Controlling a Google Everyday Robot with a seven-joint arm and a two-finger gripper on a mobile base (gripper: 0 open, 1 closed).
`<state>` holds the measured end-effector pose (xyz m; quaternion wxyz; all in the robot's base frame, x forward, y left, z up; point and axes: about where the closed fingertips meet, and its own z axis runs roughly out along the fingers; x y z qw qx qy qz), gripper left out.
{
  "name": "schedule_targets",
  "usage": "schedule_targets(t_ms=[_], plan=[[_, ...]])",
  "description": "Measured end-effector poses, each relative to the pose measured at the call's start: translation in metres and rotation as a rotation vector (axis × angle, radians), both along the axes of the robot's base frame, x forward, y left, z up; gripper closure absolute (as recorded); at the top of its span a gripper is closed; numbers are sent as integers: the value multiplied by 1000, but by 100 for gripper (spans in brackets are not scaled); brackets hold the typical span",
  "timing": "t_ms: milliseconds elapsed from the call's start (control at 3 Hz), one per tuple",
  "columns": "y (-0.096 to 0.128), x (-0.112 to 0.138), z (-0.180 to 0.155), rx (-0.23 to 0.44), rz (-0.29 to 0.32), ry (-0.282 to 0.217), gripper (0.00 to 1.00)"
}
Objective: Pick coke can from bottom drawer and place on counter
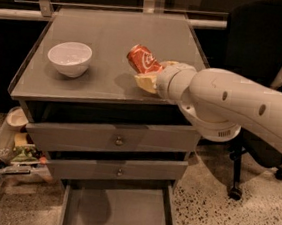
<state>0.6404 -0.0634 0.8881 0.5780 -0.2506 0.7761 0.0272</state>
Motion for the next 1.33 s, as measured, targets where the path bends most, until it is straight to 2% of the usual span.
schedule_targets(t_ms=[333, 667, 1000, 1333], plan=[[19, 21, -13, -23, 82, 22, 100], [32, 58, -31, -70, 129, 42, 100], [29, 59, -30, -72, 124, 41, 100], [29, 59, -30, -72, 124, 41, 81]])
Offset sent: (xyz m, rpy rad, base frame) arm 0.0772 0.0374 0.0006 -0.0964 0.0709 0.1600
